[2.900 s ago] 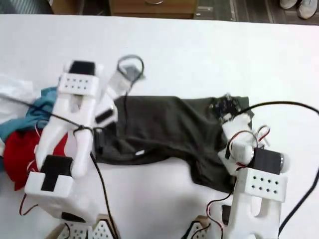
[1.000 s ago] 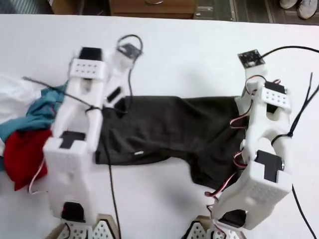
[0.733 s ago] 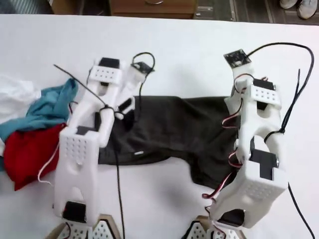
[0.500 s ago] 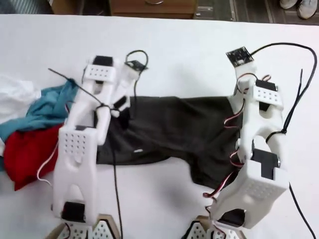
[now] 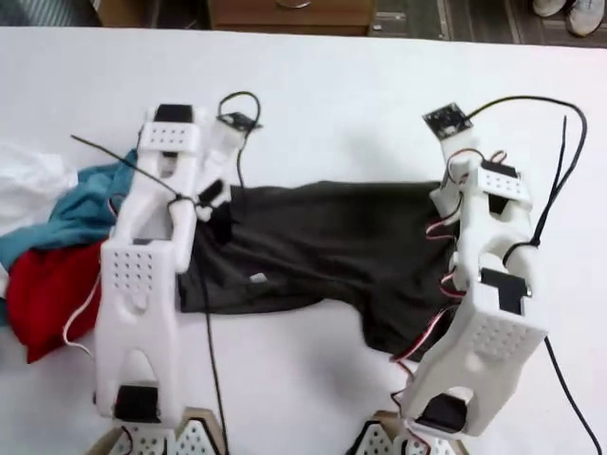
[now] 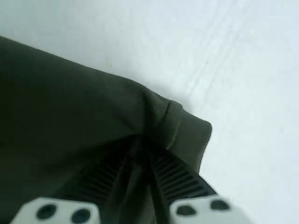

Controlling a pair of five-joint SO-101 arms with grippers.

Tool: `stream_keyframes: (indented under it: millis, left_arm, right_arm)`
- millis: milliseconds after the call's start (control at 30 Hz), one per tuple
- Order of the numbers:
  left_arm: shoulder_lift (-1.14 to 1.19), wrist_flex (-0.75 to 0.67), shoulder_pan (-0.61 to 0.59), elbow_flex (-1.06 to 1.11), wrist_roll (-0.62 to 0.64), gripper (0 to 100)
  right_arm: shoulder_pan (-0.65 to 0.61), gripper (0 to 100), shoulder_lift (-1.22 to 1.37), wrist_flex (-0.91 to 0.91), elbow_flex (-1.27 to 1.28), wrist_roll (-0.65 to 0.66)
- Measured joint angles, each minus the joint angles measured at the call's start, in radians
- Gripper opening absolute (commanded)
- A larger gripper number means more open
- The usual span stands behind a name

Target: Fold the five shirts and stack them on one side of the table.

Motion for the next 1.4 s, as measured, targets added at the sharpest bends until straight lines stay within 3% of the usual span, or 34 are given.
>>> stream_keyframes:
  millis: [233, 433, 733, 1033, 1267, 1400]
  left_arm:
    - [-0.023, 0.003, 0.002, 0.002, 0.000, 25]
    - [-0.206, 0.005, 0.046, 0.078, 0.002, 25]
    - [-0.548, -0.012, 0.166, 0.588, 0.002, 25]
    - [-0.784, -0.253, 0.164, 1.143, -0.035, 25]
    - [-0.881, -0.292, 0.164, 1.309, -0.035, 25]
    - [-0.957, -0.290, 0.164, 1.336, -0.035, 25]
  right_arm:
    - [0.034, 2.0, -0.058, 0.138, -0.078, 0.002]
    - [0.037, 2.0, -0.219, 0.265, -0.083, 0.002]
    - [0.038, 2.0, -0.379, 0.456, -0.083, 0.002]
    - [0.041, 2.0, -0.462, 0.752, -0.083, 0.002]
    - [0.086, 2.0, -0.479, 0.802, 0.008, 0.103]
    - [0.161, 2.0, -0.563, 0.718, 0.187, 0.204]
